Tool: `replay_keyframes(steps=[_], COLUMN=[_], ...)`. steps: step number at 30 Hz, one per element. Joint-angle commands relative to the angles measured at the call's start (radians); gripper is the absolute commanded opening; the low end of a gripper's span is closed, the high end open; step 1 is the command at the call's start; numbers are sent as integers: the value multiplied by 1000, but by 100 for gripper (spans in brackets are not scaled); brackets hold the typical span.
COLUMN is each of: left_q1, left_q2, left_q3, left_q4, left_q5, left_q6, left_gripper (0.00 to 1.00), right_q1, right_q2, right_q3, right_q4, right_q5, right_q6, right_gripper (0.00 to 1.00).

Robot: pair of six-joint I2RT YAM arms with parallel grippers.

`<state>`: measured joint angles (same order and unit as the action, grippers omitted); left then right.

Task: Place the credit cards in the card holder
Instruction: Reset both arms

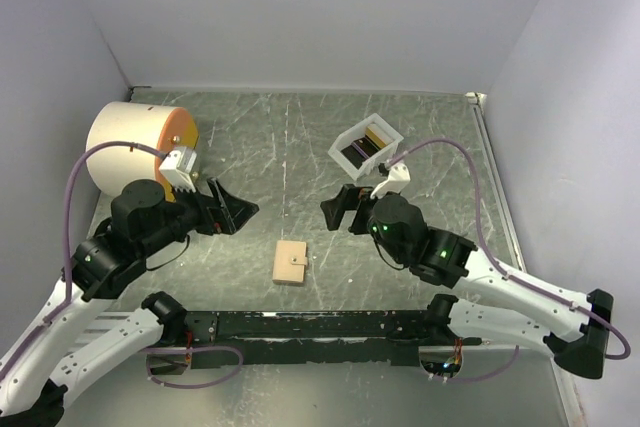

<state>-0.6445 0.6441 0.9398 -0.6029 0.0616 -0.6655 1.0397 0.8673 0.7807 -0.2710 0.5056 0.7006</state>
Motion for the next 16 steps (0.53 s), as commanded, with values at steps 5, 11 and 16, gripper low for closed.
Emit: replay_keyframes(steps=[5, 11, 16], left_q1=[-6, -6, -6], left_q2=[-47, -56, -68], left_q3=[-74, -96, -100], left_q4=[-8, -20, -22], left_q5=[-20, -26, -32], left_q6=[-12, -20, -20], left_gripper=[100, 100, 100], right_q1=[-1, -2, -2], right_q2=[-34, -45, -55], right_q3=[-36, -48, -47], right_q4=[-32, -44, -45], right_q5=[84, 91, 98], right_q6=[92, 125, 128], right_gripper=[100, 100, 100])
